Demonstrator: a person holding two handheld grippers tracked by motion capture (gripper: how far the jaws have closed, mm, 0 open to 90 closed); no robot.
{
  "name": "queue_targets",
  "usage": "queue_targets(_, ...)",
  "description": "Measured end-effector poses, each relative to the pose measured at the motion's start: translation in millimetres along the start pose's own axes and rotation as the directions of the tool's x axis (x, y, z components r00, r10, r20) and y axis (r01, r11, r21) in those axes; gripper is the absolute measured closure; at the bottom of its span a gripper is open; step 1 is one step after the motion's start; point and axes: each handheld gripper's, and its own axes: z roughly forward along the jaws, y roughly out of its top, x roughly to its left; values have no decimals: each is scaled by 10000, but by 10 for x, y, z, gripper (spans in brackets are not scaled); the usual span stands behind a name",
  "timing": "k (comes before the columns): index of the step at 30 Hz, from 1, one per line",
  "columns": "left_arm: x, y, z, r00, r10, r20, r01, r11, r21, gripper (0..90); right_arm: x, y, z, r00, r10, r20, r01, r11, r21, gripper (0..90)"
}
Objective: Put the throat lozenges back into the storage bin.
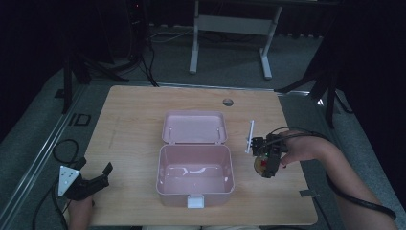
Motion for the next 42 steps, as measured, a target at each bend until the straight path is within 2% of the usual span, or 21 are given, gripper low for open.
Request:
queue_targets(9,0,0,0,10000,5,-12,-5,10000,-1,3,89,118,-97,9997,-239,-110,236,9994,-267,199)
queue_targets(20,0,0,0,10000,11,13,-11,10000,-10,3,176,401,-227,9959,-902,0,900,9938,-654,200)
queue_targets(31,3,1,-2,10000,7,55,-7,10000,10,3,323,820,-296,9850,-1721,-102,1710,9831,-660,199)
queue_targets(33,3,1,-1,10000,6,55,-6,10000,3,3,351,882,-308,9845,-1749,-136,1737,9827,-646,200)
queue_targets(42,4,1,-2,10000,-12,66,12,10000,-10,4,499,1156,-326,9733,-2295,-105,2278,9699,-858,200)
